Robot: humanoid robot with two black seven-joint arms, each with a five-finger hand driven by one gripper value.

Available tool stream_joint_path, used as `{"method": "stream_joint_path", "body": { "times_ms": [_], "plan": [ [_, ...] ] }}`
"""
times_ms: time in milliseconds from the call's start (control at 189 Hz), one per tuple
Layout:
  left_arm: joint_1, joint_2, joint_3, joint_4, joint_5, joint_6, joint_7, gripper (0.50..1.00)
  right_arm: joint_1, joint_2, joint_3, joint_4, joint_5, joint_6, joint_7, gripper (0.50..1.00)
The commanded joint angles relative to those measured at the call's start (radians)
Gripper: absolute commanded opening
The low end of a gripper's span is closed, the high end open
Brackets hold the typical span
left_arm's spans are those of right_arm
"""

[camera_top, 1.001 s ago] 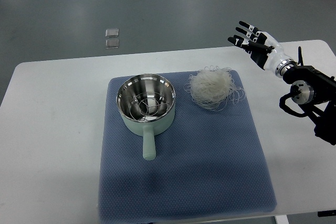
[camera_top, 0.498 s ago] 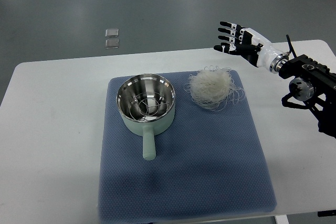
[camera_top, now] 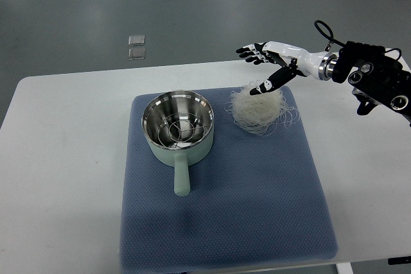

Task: Put vermicelli into pot with right hand
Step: 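Lower the right hand over the vermicelli and close fingers around it, then lift the vermicelli with the right hand and carry it over the pot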

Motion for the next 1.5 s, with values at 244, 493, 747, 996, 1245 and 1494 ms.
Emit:
{"method": "stream_joint_path", "body": {
  "times_ms": [244, 493, 747, 996, 1245, 1494],
  "plan": [
    [-0.001, 0.0, 0.001, 0.0, 0.0, 0.0, 0.0, 1.0, 0.055, 0.024, -0.208, -0.072, -0.352, -0.04, 0.019, 0.921],
    [-0.001, 0.0, 0.001, 0.0, 0.0, 0.0, 0.0, 1.0, 0.055, 0.082, -0.26, -0.129, -0.422, -0.126, 0.019, 0.905],
    [-0.001, 0.0, 0.001, -0.002, 0.002, 0.0, 0.0, 1.0, 0.049, 0.15, -0.282, -0.181, -0.424, -0.197, 0.016, 0.731],
    [-0.001, 0.0, 0.001, 0.0, 0.002, 0.0, 0.0, 1.0, 0.054, 0.164, -0.328, -0.232, -0.448, -0.259, 0.008, 0.5],
    [-0.001, 0.0, 0.001, 0.0, 0.0, 0.0, 0.0, 1.0, 0.114, 0.144, -0.294, -0.206, -0.39, -0.259, 0.019, 0.5],
    [-0.001, 0.0, 0.001, 0.0, 0.0, 0.0, 0.0, 1.0, 0.275, 0.081, -0.246, -0.065, -0.123, -0.16, 0.02, 0.5]
  ]
}}
